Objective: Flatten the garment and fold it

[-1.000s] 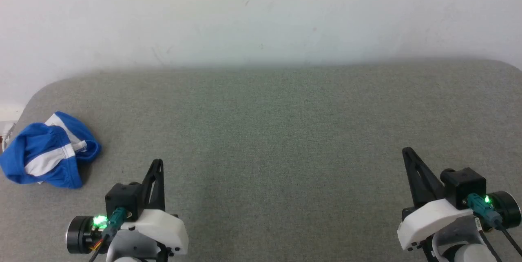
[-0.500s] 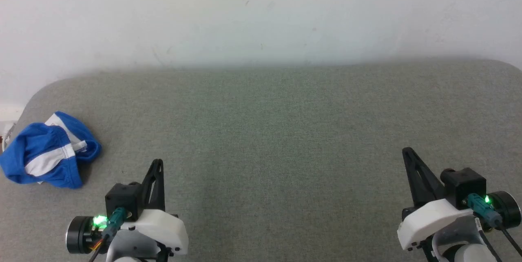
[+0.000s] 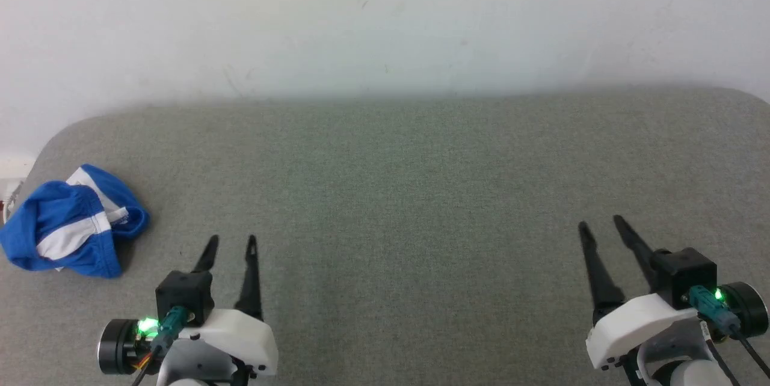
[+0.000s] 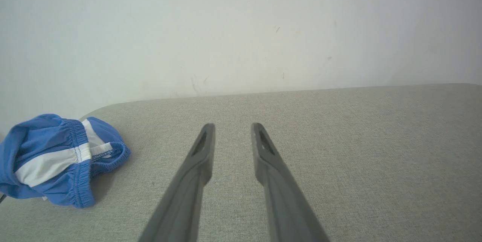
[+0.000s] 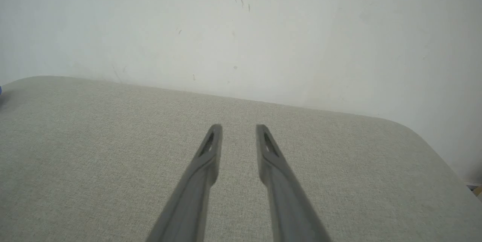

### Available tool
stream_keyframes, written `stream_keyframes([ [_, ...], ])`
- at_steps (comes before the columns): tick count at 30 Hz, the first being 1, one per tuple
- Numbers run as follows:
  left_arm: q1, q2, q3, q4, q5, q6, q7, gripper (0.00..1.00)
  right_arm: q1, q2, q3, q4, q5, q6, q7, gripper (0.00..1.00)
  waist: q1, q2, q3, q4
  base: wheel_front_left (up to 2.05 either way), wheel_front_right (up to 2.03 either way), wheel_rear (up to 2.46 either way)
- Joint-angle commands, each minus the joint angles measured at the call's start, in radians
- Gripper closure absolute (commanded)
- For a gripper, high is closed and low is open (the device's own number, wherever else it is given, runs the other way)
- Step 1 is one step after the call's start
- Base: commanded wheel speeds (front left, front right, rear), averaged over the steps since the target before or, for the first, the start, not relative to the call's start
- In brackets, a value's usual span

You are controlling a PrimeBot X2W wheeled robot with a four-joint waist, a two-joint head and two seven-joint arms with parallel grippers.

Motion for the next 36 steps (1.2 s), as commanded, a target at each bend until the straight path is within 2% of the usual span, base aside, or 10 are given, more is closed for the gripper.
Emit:
stream_keyframes([
  [1, 0.0, 0.0, 0.0, 0.0, 0.0, 0.0, -0.001, 0.0, 0.0, 0.0, 0.0, 0.0, 0.0, 0.0, 0.0, 0.0, 0.0, 0.0, 0.0, 0.0, 0.0, 0.0, 0.0],
  [18, 0.006, 0.0, -0.019, 0.028, -0.02, 0.01, -0.033, 0.0, 0.015, 0.001, -0.008, 0.007, 0.018, 0.0, -0.033, 0.0, 0.0, 0.0, -0.009, 0.015, 0.0, 0.0, 0.0],
  [36, 0.016, 0.0, -0.024, 0.051, -0.031, 0.018, -0.071, 0.0, 0.031, 0.001, -0.011, 0.017, 0.047, 0.0, -0.071, 0.0, 0.0, 0.0, -0.019, 0.11, 0.0, 0.0, 0.0],
])
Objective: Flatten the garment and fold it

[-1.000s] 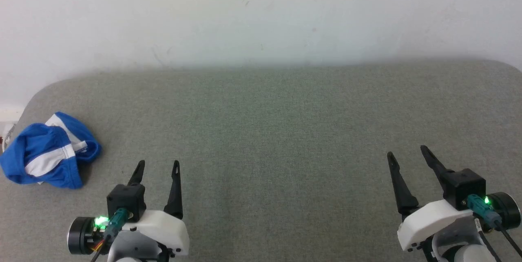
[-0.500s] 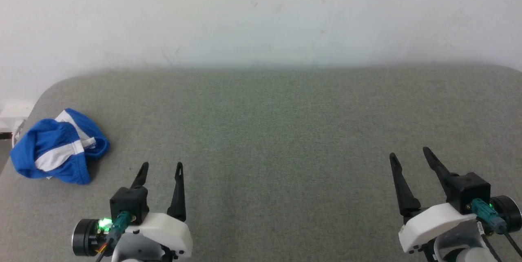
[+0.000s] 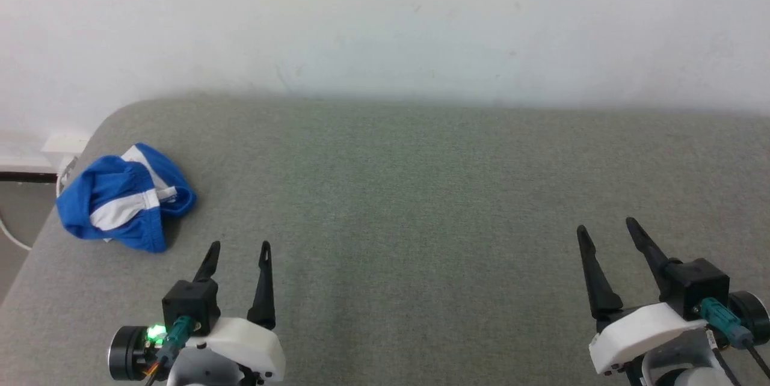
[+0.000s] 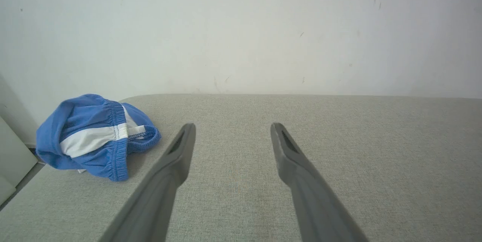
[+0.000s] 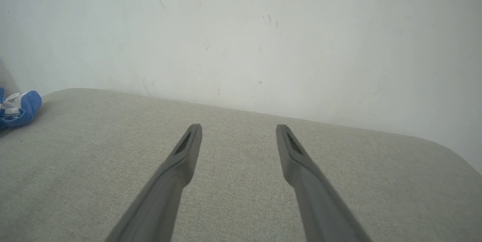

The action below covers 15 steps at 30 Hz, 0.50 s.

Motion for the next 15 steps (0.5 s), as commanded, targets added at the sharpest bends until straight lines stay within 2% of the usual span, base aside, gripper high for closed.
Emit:
stream_keyframes([
  [1, 0.013, 0.0, -0.001, 0.007, -0.003, 0.009, -0.01, 0.0, 0.014, 0.001, -0.002, 0.006, 0.01, 0.0, -0.009, 0.0, 0.0, 0.0, -0.002, 0.014, 0.0, 0.0, 0.0],
  [15, 0.025, 0.0, -0.006, 0.018, -0.014, 0.014, -0.039, 0.0, 0.025, 0.002, 0.013, 0.012, 0.028, 0.0, -0.038, 0.0, 0.0, 0.0, -0.013, 0.096, 0.0, 0.0, 0.0],
])
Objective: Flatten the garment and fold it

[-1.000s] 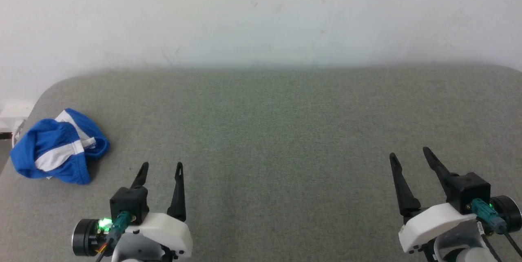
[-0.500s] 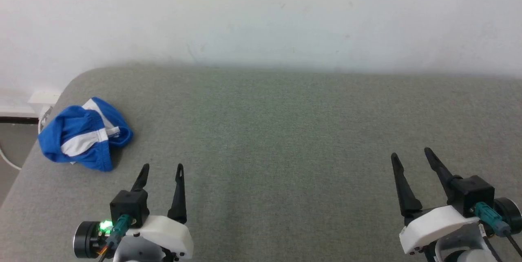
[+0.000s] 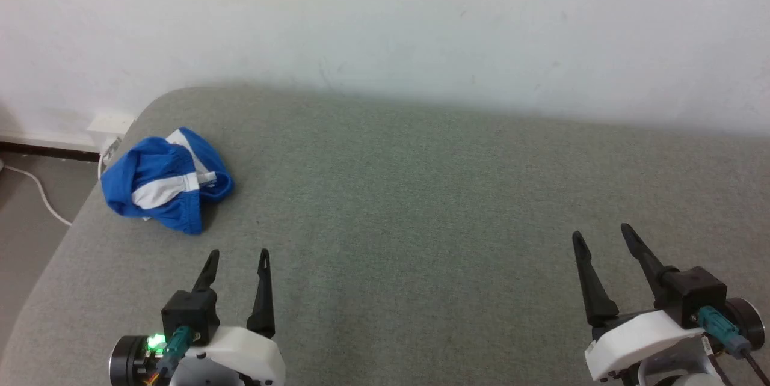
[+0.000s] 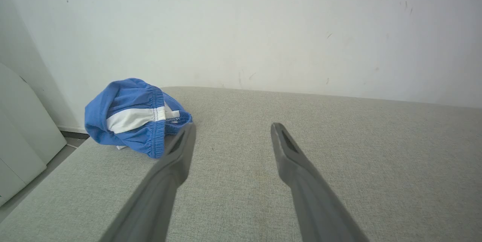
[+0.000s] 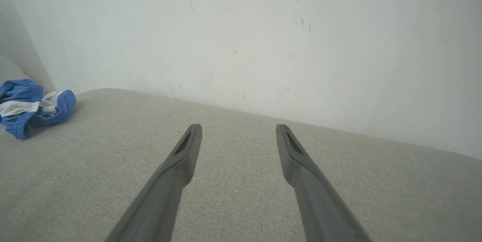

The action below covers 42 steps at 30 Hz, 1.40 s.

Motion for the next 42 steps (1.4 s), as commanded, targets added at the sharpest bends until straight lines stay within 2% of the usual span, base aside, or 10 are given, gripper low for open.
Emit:
stream_keyframes([
  [1, 0.009, 0.0, -0.003, 0.006, -0.006, 0.006, -0.013, 0.0, 0.012, 0.002, 0.004, 0.002, 0.011, 0.0, -0.013, 0.0, 0.0, 0.0, -0.006, 0.019, 0.0, 0.0, 0.0],
  [42, 0.035, 0.0, -0.022, 0.043, -0.026, 0.025, -0.097, 0.0, 0.044, 0.003, 0.043, 0.039, 0.066, -0.001, -0.096, 0.0, 0.0, 0.0, -0.038, 0.269, 0.0, 0.0, 0.0],
])
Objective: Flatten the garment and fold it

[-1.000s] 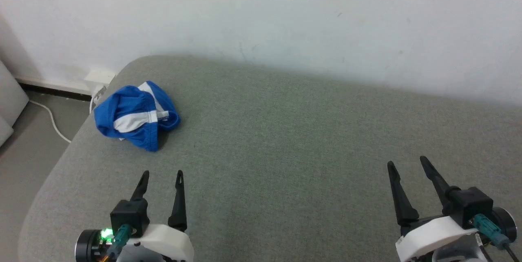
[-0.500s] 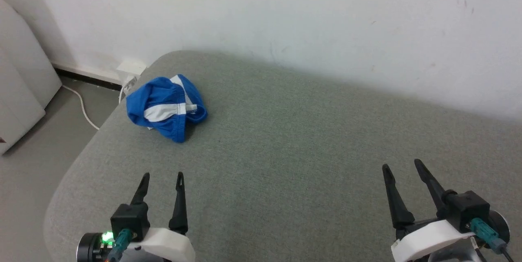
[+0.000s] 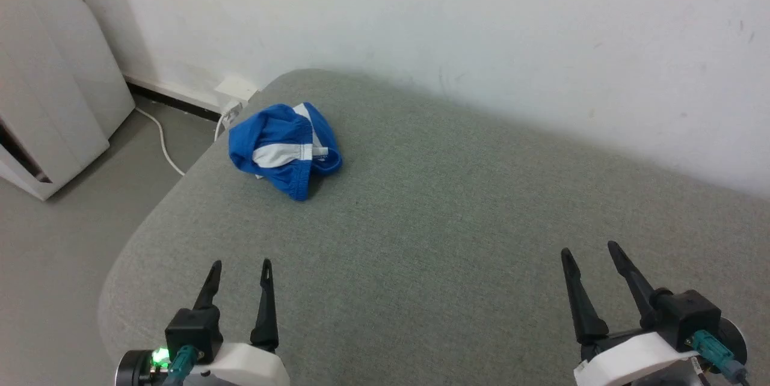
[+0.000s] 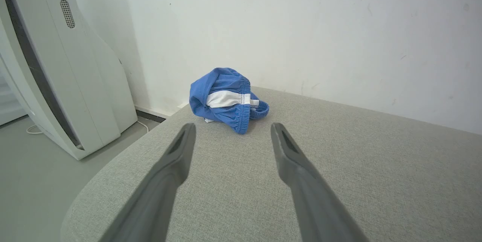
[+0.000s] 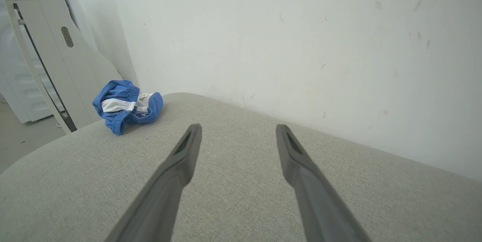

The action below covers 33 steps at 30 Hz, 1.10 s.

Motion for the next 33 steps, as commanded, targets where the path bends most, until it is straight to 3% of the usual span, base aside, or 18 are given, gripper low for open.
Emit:
stream_keyframes([
  [1, 0.013, 0.0, -0.003, 0.005, -0.007, 0.008, -0.012, 0.0, 0.009, 0.003, 0.005, -0.002, 0.009, -0.001, -0.012, 0.0, 0.0, -0.0001, -0.002, 0.015, 0.0, 0.0, 0.0],
  [10, 0.016, 0.0, -0.008, 0.009, -0.008, 0.012, -0.03, 0.0, 0.019, 0.003, 0.02, 0.002, 0.017, -0.001, -0.031, 0.0, 0.0, -0.0001, 0.0, 0.055, 0.0, 0.0, 0.0],
  [25, -0.06, 0.0, -0.009, 0.028, -0.045, 0.03, -0.062, 0.0, -0.002, 0.004, 0.054, -0.008, -0.033, -0.001, -0.062, 0.0, 0.0, -0.0001, 0.125, 0.07, 0.0, 0.0, 0.0],
  [33, -0.221, 0.025, 0.019, 0.103, -0.041, -0.014, -0.078, 0.0, -0.05, 0.004, 0.046, -0.036, -0.087, -0.001, -0.079, 0.0, 0.0, -0.0001, 0.234, 0.025, 0.0, 0.0, 0.0],
])
